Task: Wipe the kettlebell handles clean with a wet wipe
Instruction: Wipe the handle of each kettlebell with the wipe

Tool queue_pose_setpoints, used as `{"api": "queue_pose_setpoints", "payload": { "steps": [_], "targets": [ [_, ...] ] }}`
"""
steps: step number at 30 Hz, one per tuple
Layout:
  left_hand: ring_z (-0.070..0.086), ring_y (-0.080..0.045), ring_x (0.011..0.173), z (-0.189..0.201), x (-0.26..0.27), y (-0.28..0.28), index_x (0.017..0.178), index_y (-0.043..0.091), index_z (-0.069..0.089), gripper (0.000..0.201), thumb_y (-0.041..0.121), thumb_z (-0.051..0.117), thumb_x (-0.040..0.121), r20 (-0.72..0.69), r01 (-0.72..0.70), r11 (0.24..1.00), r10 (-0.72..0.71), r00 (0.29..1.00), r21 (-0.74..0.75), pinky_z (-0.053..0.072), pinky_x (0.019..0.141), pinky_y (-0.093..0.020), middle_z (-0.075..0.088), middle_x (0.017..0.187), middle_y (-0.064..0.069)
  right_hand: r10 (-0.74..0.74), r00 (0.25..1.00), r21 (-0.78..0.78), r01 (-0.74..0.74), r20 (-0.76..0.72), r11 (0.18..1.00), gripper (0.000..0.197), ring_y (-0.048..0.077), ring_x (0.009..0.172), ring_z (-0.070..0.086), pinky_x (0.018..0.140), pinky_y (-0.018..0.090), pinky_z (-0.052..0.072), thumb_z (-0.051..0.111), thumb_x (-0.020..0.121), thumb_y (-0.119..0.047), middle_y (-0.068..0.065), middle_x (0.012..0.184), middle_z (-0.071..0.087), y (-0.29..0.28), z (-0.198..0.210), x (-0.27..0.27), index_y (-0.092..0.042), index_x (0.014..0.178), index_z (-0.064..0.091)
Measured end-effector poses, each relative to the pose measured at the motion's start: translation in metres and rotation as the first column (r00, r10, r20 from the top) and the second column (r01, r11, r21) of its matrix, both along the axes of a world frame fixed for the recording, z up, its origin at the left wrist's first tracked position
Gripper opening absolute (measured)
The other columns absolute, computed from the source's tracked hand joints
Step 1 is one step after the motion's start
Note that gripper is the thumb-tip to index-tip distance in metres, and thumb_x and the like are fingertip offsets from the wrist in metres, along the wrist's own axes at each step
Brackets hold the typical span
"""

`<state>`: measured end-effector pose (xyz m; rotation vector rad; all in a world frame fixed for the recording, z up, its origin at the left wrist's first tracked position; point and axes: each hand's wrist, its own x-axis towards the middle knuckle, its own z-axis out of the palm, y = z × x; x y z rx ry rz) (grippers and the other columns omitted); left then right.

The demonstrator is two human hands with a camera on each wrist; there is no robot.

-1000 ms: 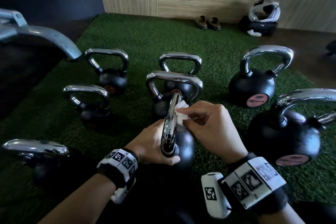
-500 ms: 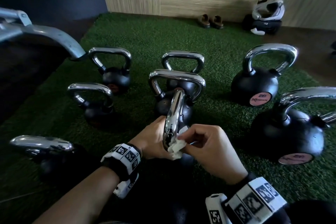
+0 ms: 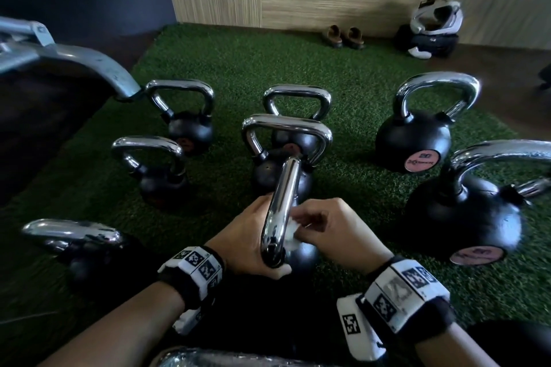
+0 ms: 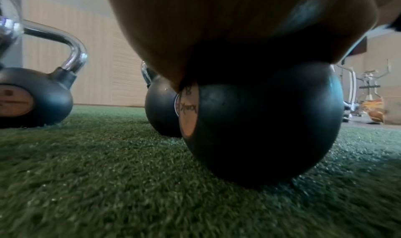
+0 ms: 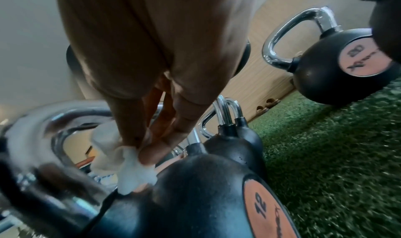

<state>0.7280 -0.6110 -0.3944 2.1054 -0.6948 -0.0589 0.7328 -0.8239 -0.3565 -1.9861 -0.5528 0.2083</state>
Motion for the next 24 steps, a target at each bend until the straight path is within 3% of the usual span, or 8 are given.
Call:
{"api": "queue_pose_setpoints", "payload": {
  "steps": [4, 6, 8, 13, 15, 18, 22, 24],
  "targets": [
    [0.06, -0.011, 0.119, -0.004, 0.003, -0.002, 0.09, 0.01, 0.069, 0.048, 0.048, 0.083, 0.065, -0.046, -0.021, 0.991, 0.028, 0.999, 0.133, 0.048, 0.104, -0.038, 0.073, 0.1, 0.003, 0.159, 0.987, -0.223, -0.149, 0.028, 0.963, 0.026, 0.0, 0.076, 0.065, 0.074, 0.022, 0.054, 0.072, 0.09, -0.008, -0.015, 0.079, 0.07, 0.017, 0.006, 0.004, -0.034, 0.086, 0.072],
    [0.072, -0.023, 0.097, -0.008, 0.001, 0.001, 0.095, -0.004, 0.069, 0.062, 0.045, 0.087, 0.063, -0.093, -0.073, 0.99, 0.084, 0.992, 0.12, 0.058, 0.088, -0.045, 0.075, 0.089, -0.01, 0.188, 0.982, -0.149, -0.191, -0.034, 0.97, 0.022, 0.002, 0.079, 0.067, 0.075, 0.025, 0.056, 0.069, 0.091, -0.003, -0.005, 0.084, 0.076, 0.017, 0.008, 0.003, -0.024, 0.09, 0.076],
    [0.07, -0.015, 0.104, -0.008, 0.002, 0.001, 0.103, -0.007, 0.069, 0.067, 0.04, 0.091, 0.06, -0.086, -0.075, 0.991, 0.085, 0.993, 0.114, 0.059, 0.092, -0.041, 0.074, 0.102, -0.015, 0.236, 0.968, -0.041, -0.24, -0.088, 0.97, 0.027, 0.005, 0.084, 0.069, 0.08, 0.026, 0.055, 0.066, 0.093, 0.002, 0.001, 0.091, 0.078, 0.015, 0.008, 0.001, -0.021, 0.094, 0.078],
    [0.05, -0.009, 0.131, 0.0, 0.002, 0.0, 0.126, 0.037, 0.056, 0.081, 0.03, 0.097, 0.057, 0.026, -0.017, 0.997, 0.015, 1.0, 0.071, 0.044, 0.111, -0.025, 0.047, 0.134, 0.021, 0.232, 0.969, -0.06, -0.238, -0.086, 0.97, 0.026, 0.001, 0.084, 0.067, 0.078, 0.021, 0.05, 0.066, 0.094, -0.003, -0.007, 0.09, 0.076, 0.01, 0.002, 0.003, -0.025, 0.091, 0.078],
    [0.051, -0.008, 0.128, -0.003, 0.003, -0.001, 0.126, 0.032, 0.058, 0.079, 0.029, 0.098, 0.057, 0.062, -0.007, 0.998, 0.003, 0.998, 0.058, 0.044, 0.111, -0.027, 0.048, 0.129, 0.024, 0.25, 0.96, 0.034, -0.248, -0.125, 0.968, 0.017, 0.007, 0.088, 0.069, 0.081, 0.023, 0.051, 0.067, 0.094, -0.003, 0.002, 0.096, 0.078, 0.007, 0.001, 0.001, -0.014, 0.098, 0.079],
    [0.055, 0.007, 0.116, -0.003, 0.002, -0.001, 0.127, 0.075, 0.028, 0.102, 0.04, 0.091, 0.055, 0.004, -0.039, 0.999, 0.039, 0.999, -0.012, 0.046, 0.101, -0.017, 0.051, 0.126, 0.02, 0.273, 0.94, 0.247, -0.22, -0.204, 0.944, 0.015, 0.016, 0.093, 0.069, 0.086, 0.03, 0.055, 0.074, 0.091, -0.003, 0.01, 0.1, 0.079, 0.0, -0.001, -0.003, -0.009, 0.103, 0.079],
    [0.054, 0.013, 0.094, -0.01, 0.002, -0.002, 0.109, 0.072, 0.037, 0.075, 0.042, 0.089, 0.063, -0.041, -0.024, 0.994, 0.029, 0.999, 0.109, 0.044, 0.101, -0.025, 0.055, 0.095, 0.032, 0.281, 0.88, 0.497, -0.059, -0.384, 0.865, 0.032, 0.017, 0.081, 0.073, 0.078, 0.027, 0.06, 0.069, 0.082, 0.018, 0.015, 0.094, 0.077, 0.005, -0.006, -0.008, -0.008, 0.097, 0.08],
    [0.054, 0.005, 0.111, -0.012, 0.006, 0.0, 0.115, 0.073, 0.033, 0.081, 0.049, 0.087, 0.059, -0.006, -0.035, 0.991, 0.036, 0.999, 0.13, 0.044, 0.11, -0.032, 0.054, 0.114, 0.024, 0.263, 0.826, 0.584, 0.096, -0.498, 0.806, 0.03, 0.016, 0.069, 0.074, 0.07, 0.027, 0.061, 0.069, 0.078, 0.017, 0.013, 0.084, 0.077, 0.009, -0.007, -0.006, -0.008, 0.09, 0.081]
  ]
}}
